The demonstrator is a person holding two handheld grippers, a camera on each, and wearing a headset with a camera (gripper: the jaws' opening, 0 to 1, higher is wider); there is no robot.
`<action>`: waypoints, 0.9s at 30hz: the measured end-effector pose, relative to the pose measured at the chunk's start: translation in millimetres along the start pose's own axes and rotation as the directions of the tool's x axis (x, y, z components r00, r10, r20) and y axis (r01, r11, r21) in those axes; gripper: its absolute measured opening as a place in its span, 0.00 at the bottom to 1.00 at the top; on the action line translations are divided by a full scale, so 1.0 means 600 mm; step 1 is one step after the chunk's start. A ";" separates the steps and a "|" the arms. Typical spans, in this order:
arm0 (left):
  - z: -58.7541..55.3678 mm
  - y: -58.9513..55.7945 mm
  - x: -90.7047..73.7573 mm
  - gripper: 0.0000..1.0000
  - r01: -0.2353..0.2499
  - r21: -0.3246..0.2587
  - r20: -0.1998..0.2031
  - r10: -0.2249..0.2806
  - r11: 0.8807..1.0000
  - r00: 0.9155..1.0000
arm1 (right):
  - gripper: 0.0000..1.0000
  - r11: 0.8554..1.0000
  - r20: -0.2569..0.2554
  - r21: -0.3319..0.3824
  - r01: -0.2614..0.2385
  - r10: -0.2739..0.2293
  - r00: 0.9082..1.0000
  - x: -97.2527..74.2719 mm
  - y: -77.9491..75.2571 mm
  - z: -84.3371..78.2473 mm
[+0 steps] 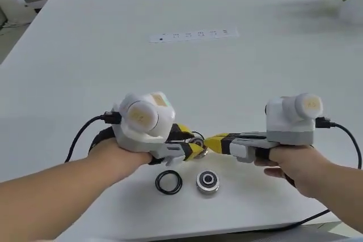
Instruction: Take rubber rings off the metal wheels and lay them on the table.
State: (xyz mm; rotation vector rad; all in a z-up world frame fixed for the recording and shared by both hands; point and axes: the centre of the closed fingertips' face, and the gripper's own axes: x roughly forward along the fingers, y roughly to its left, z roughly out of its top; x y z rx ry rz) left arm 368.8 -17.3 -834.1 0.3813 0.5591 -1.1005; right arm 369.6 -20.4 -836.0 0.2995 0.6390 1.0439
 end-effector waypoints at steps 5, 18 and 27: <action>0.004 -0.003 -0.019 0.26 0.006 0.004 0.012 -0.006 1.000 1.000 | 0.00 1.000 0.005 0.001 0.001 -0.001 1.000 -0.002 0.000 0.004; 0.018 -0.004 -0.075 0.38 -0.003 -0.064 0.070 0.008 0.998 0.997 | 0.00 1.000 0.019 -0.011 -0.014 0.014 1.000 -0.005 0.016 0.015; 0.018 -0.012 -0.111 0.43 -0.008 -0.083 0.098 0.017 0.997 0.995 | 0.00 0.999 0.021 -0.021 -0.042 0.043 0.999 -0.006 0.034 0.026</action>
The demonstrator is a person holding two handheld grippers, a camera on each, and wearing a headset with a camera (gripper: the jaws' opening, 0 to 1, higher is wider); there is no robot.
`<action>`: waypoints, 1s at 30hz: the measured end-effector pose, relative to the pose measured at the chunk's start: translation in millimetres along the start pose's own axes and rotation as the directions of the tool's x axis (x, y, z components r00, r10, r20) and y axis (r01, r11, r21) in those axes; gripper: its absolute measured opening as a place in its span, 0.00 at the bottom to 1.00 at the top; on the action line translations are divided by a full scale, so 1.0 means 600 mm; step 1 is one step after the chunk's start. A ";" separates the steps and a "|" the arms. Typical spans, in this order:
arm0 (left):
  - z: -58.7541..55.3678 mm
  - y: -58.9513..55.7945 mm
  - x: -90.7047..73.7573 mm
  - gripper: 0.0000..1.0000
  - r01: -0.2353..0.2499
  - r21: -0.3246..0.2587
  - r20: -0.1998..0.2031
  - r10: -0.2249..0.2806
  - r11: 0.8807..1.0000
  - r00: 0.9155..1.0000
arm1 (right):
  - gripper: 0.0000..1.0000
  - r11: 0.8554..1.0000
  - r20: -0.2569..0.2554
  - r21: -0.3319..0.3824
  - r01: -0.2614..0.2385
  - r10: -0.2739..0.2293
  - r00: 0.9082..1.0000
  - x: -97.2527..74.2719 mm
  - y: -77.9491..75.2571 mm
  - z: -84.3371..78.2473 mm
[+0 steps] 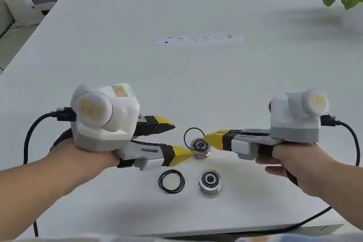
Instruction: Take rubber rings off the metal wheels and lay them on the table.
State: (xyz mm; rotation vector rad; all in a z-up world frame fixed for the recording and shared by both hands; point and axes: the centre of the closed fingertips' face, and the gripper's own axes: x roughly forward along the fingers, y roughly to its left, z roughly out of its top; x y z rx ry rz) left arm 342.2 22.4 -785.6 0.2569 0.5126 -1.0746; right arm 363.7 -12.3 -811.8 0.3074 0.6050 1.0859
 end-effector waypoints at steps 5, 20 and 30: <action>0.003 -0.005 -0.021 0.47 -0.004 -0.007 0.016 0.004 1.000 1.000 | 0.00 1.000 -0.002 -0.004 -0.016 0.016 1.000 0.001 0.009 0.003; -0.036 -0.008 -0.077 0.60 -0.028 -0.054 0.003 0.028 0.998 1.000 | 0.00 0.997 -0.058 -0.006 -0.074 0.073 0.996 0.014 0.039 -0.010; -0.054 -0.014 -0.093 0.63 -0.031 -0.064 -0.013 0.030 0.997 0.999 | 0.00 0.992 -0.117 0.001 -0.122 0.122 0.986 0.026 0.059 -0.032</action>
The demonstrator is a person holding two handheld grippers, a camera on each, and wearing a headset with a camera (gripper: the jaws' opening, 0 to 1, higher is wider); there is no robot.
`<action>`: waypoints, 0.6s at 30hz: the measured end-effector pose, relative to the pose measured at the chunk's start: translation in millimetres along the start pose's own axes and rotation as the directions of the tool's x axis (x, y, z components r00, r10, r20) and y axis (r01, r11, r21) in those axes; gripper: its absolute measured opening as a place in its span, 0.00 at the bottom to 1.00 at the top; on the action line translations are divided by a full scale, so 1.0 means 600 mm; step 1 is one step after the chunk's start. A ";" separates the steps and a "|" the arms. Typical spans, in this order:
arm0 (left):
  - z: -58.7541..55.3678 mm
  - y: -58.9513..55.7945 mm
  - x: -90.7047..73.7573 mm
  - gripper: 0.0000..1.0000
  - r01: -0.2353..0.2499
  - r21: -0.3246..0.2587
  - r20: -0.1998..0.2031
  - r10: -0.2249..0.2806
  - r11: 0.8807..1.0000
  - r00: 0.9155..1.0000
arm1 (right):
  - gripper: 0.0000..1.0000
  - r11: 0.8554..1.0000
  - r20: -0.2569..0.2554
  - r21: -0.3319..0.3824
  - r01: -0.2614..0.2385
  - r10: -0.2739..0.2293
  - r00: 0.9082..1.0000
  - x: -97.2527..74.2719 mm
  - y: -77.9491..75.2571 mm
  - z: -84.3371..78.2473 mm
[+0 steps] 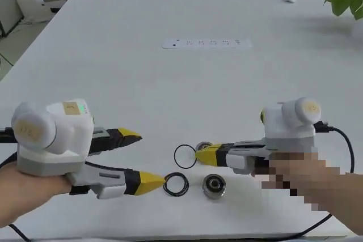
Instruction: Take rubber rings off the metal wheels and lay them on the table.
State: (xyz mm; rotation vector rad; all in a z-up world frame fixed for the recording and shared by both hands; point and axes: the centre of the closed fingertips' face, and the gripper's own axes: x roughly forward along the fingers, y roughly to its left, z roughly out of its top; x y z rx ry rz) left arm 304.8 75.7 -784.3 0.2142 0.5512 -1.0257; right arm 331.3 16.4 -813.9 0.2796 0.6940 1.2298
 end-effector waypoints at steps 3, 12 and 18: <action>-0.004 0.000 -0.004 0.64 -0.001 -0.005 -0.002 0.001 1.000 1.000 | 0.00 1.000 -0.016 0.000 -0.011 0.011 1.000 0.005 0.005 -0.005; -0.015 0.001 -0.017 0.66 -0.004 -0.022 -0.010 0.004 1.000 1.000 | 0.00 0.998 -0.086 0.007 -0.060 0.060 0.994 0.026 0.023 -0.026; -0.019 0.005 -0.023 0.66 -0.011 -0.029 -0.011 0.011 1.000 1.000 | 0.00 0.998 -0.132 0.011 -0.067 0.068 0.989 0.040 0.026 -0.041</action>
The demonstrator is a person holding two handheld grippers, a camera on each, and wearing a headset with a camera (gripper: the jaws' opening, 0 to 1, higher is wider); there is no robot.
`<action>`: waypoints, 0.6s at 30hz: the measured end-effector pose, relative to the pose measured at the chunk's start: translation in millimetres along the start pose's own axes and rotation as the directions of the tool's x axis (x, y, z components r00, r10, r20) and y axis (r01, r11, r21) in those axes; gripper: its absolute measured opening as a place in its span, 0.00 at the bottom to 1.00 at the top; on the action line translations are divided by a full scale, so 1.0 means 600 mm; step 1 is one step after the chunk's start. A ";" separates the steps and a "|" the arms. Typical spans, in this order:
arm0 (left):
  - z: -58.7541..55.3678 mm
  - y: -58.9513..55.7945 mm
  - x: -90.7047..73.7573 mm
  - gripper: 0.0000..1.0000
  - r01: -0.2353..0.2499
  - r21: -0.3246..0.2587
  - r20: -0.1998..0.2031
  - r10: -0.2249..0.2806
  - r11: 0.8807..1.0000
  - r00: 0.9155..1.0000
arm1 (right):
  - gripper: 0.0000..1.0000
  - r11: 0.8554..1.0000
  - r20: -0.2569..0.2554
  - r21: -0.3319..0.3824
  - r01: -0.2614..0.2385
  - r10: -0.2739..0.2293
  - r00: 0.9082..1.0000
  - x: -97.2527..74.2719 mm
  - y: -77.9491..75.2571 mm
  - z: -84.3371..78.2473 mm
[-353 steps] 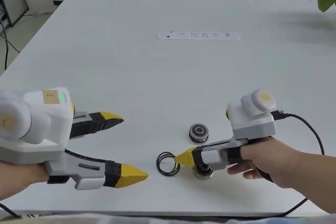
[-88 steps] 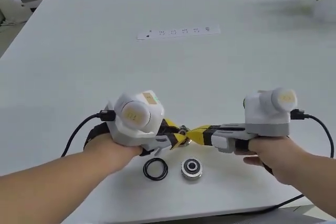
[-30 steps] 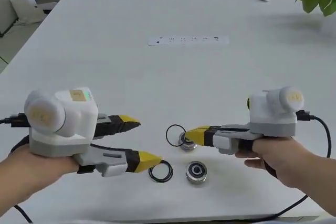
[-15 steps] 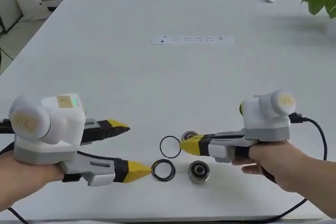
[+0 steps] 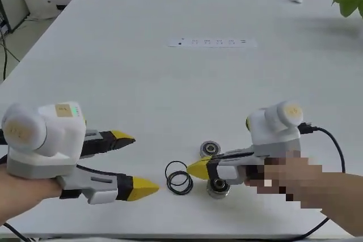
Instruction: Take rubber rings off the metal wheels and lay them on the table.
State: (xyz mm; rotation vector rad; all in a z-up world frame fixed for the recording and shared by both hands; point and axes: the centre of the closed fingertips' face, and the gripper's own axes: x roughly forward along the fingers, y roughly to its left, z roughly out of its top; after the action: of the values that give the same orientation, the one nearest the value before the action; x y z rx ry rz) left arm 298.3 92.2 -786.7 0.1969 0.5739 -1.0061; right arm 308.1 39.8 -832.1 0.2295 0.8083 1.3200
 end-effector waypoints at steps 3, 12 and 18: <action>-0.002 0.000 -0.001 0.66 -0.001 -0.001 -0.002 0.001 1.000 1.000 | 0.00 1.000 -0.017 0.007 0.001 -0.001 1.000 0.003 -0.002 -0.006; -0.007 -0.003 0.000 0.66 0.004 -0.008 -0.006 -0.004 1.000 1.000 | 0.00 0.999 -0.050 0.032 0.016 -0.014 0.999 0.006 -0.007 -0.021; -0.014 -0.007 0.001 0.66 0.011 -0.011 -0.019 -0.011 1.000 1.000 | 0.00 0.999 -0.054 0.036 0.036 -0.034 0.998 0.006 -0.013 -0.024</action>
State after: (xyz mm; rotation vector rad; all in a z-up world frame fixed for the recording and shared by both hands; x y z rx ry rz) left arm 292.0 93.2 -793.7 0.1940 0.5980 -1.0122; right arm 305.1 36.9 -848.7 0.2090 0.8790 1.2833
